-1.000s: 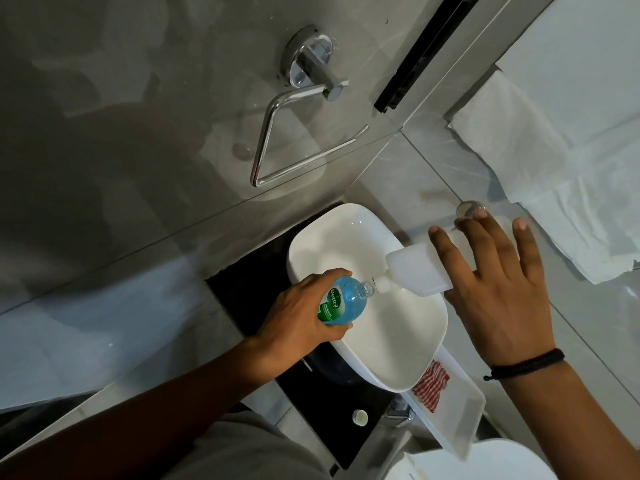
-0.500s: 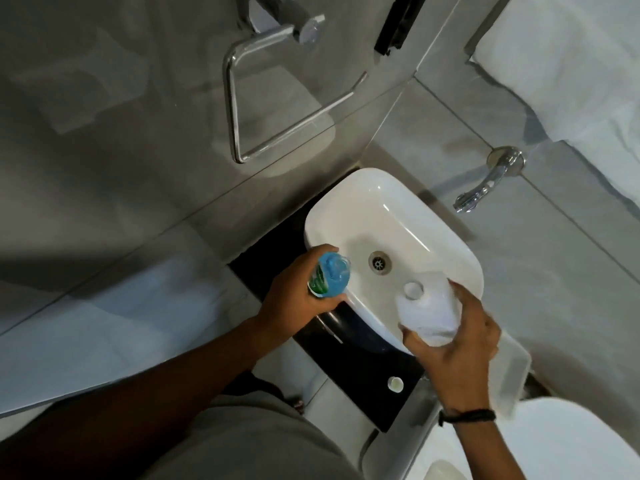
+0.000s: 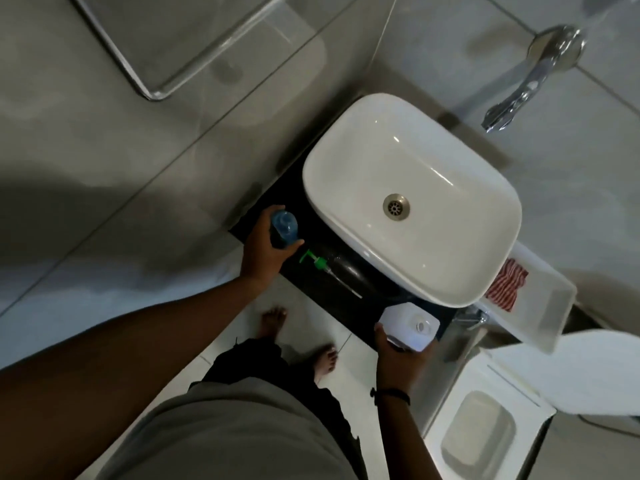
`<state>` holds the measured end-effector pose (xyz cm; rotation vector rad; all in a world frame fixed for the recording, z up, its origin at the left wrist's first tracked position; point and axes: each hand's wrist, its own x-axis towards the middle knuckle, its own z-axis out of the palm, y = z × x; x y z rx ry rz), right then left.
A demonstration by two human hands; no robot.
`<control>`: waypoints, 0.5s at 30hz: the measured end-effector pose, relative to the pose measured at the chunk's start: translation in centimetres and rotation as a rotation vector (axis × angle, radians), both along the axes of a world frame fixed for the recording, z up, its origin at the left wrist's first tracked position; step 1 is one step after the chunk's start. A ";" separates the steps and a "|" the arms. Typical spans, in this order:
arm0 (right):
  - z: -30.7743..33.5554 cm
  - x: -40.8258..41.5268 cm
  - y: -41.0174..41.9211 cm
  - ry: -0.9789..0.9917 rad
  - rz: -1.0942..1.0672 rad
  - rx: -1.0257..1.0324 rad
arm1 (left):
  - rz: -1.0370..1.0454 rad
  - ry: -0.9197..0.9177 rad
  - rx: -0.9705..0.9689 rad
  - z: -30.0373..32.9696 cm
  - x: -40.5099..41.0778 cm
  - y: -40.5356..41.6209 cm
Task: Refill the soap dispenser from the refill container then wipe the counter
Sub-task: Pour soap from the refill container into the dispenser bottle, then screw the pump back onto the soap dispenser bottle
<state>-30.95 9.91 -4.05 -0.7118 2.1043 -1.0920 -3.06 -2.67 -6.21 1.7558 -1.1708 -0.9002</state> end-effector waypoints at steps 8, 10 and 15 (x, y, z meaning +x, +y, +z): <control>-0.8 0.6 -1.5 0.019 -0.058 -0.003 | 0.009 -0.009 0.025 -1.8 0.3 -0.1; -0.7 0.7 -1.4 0.038 -0.041 0.013 | 0.019 0.008 0.035 -1.9 0.2 -0.1; -0.2 1.4 -0.2 0.077 0.030 0.058 | 0.003 0.060 0.053 -1.5 0.4 0.0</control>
